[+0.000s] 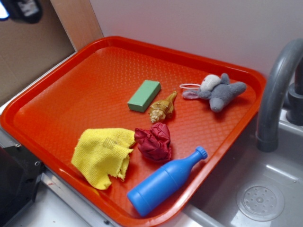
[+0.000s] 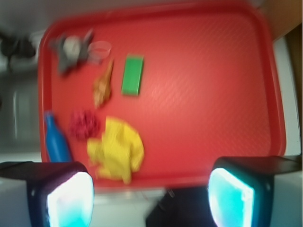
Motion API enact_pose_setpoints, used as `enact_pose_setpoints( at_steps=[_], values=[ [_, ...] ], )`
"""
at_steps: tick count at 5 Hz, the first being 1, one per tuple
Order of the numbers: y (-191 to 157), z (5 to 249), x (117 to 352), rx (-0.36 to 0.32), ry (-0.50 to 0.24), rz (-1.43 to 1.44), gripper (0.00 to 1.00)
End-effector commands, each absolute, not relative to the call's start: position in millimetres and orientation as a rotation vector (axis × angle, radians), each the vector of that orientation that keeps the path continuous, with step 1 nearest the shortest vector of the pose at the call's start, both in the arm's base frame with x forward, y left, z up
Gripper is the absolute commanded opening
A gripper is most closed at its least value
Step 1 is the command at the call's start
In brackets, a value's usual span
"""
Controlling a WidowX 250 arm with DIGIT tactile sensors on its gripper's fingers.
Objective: Grab the gray animal.
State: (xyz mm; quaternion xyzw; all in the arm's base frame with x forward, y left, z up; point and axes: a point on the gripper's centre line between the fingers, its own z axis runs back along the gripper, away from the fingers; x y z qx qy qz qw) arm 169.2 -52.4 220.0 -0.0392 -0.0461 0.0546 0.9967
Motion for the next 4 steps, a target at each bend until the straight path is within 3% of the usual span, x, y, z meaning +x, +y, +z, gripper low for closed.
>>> enact_pose_setpoints(
  at_steps=[1, 3, 4],
  values=[
    [-94.4, 208.3, 238.3, -0.109, -0.318, 0.373, 1.00],
    [-120.6, 173.4, 291.2, -0.099, -0.443, 0.593, 1.00],
    [-134.6, 151.1, 307.4, -0.089, -0.422, 0.677, 1.00]
  ],
)
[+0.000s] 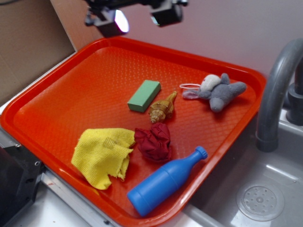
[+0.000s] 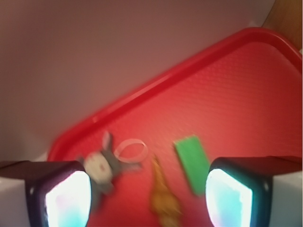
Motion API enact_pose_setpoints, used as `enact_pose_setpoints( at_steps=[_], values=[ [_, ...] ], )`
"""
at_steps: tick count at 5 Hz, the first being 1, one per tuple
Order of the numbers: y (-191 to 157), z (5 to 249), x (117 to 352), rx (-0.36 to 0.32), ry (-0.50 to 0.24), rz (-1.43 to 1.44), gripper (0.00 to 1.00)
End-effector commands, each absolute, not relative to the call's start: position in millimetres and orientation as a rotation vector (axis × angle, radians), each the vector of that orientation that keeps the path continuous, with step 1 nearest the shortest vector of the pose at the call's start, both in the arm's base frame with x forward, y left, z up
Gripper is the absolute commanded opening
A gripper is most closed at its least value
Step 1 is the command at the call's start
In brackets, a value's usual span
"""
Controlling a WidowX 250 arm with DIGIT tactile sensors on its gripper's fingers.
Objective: Grab the gray animal.
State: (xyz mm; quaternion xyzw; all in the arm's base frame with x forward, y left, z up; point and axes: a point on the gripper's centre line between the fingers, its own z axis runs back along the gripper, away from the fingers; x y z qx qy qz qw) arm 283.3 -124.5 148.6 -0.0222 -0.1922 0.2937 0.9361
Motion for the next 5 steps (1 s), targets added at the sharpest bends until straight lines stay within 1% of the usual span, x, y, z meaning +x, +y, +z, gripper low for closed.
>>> enact_pose_setpoints(
  at_steps=[1, 2, 3, 4, 5],
  values=[
    [-145.3, 122.9, 319.1, -0.150, -0.293, 0.749, 1.00],
    [-152.6, 93.4, 329.9, -0.198, -0.199, 0.749, 1.00],
    [-158.6, 69.2, 338.1, -0.215, -0.156, 0.768, 1.00],
    [-163.2, 46.9, 345.4, -0.234, -0.132, 0.768, 1.00],
    [-175.0, 22.8, 342.1, -0.330, -0.015, 0.724, 0.05]
  ],
)
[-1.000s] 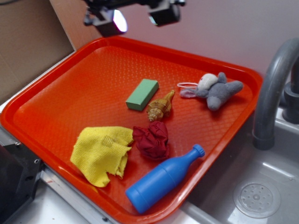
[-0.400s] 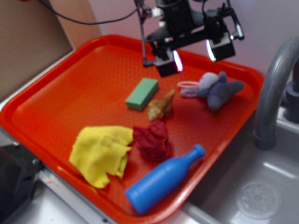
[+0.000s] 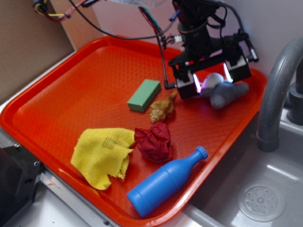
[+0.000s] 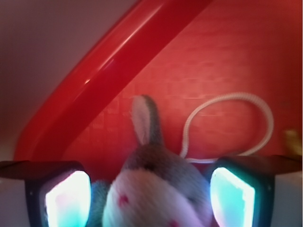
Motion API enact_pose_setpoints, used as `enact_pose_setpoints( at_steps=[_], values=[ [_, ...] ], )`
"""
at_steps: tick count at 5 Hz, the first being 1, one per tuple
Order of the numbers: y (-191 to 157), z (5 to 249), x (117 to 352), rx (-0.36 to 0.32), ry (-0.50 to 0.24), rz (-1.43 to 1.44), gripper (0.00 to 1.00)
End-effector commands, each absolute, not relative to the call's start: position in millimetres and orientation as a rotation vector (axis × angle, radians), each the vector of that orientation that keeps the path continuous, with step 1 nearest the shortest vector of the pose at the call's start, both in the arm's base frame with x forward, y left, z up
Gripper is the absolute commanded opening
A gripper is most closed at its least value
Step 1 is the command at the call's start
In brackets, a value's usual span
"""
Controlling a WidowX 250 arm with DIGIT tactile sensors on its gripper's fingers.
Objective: Grab the gray animal.
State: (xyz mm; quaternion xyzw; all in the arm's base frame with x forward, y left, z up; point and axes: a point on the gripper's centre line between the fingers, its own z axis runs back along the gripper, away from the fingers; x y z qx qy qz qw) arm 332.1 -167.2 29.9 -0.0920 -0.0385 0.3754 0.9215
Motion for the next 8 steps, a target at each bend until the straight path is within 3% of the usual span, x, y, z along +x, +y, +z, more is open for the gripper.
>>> enact_pose_setpoints(
  at_steps=[1, 2, 3, 4, 5, 6, 8],
  values=[
    [-168.6, 29.2, 335.2, -0.335, -0.022, 0.692, 0.00],
    [-156.4, 68.4, 335.7, -0.328, -0.101, 0.517, 0.00],
    [-128.7, 122.3, 322.9, -0.131, -0.230, 0.265, 0.00],
    [-108.7, 166.8, 302.6, -0.030, -0.322, 0.191, 0.00],
    [-77.6, 204.7, 275.5, 0.004, -0.308, 0.102, 0.00],
    [-51.4, 228.8, 256.9, 0.019, -0.225, -0.028, 0.00],
    [-28.2, 271.8, 235.8, 0.073, -0.258, -0.152, 0.00]
  ],
)
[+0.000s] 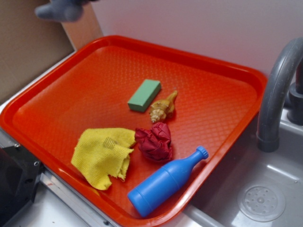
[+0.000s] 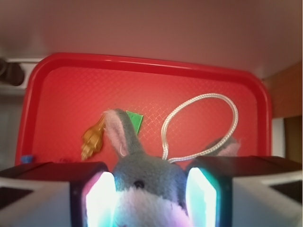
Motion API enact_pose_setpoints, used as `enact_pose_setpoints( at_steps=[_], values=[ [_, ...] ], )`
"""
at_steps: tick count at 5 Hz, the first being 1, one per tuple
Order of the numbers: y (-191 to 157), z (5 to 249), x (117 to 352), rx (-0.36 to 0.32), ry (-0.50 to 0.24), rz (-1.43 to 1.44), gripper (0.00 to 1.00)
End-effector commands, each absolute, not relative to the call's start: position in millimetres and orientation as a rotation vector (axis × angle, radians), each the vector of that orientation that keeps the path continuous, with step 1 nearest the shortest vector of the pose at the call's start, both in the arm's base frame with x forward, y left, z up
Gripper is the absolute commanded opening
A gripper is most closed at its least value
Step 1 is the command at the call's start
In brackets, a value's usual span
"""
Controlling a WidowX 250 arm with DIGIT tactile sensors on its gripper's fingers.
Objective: Grab the gray animal.
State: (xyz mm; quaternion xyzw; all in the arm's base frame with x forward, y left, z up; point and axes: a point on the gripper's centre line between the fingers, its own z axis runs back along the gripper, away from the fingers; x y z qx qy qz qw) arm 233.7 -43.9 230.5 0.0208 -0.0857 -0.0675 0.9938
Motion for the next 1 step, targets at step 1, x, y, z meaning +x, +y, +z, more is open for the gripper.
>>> enact_pose_setpoints(
  at_steps=[1],
  values=[
    [-19.5, 271.5, 231.1, 0.035, -0.289, -0.184, 0.00]
  ],
)
